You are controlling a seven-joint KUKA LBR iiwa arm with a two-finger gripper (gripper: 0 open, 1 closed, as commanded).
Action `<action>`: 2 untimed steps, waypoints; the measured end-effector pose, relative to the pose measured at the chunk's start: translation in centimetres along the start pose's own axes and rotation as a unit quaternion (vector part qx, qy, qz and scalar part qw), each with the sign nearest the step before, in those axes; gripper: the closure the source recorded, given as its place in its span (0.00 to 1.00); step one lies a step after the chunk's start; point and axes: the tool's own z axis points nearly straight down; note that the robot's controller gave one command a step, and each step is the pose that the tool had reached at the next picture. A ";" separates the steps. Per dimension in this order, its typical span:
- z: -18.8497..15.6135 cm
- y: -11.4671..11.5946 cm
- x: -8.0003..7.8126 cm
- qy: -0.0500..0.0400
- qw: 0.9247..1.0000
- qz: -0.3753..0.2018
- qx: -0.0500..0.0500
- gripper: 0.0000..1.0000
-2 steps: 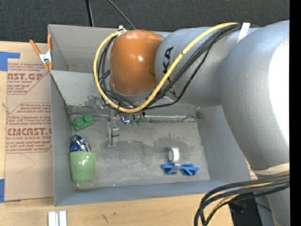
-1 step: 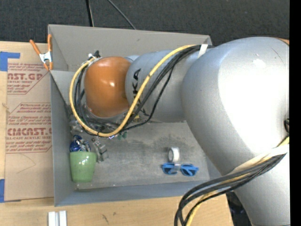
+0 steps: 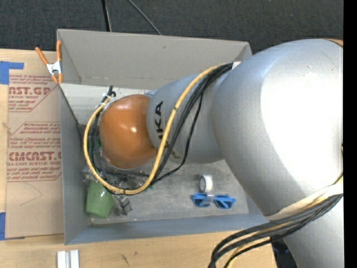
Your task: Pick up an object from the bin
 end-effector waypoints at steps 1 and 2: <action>0.0 0.0 -0.1 -0.002 1.000 0.001 -0.001 1.00; -10.9 -0.6 1.7 -0.006 1.000 -0.013 0.002 1.00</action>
Offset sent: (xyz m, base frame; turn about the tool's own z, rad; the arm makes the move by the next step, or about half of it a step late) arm 0.0000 0.0000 0.0000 0.0000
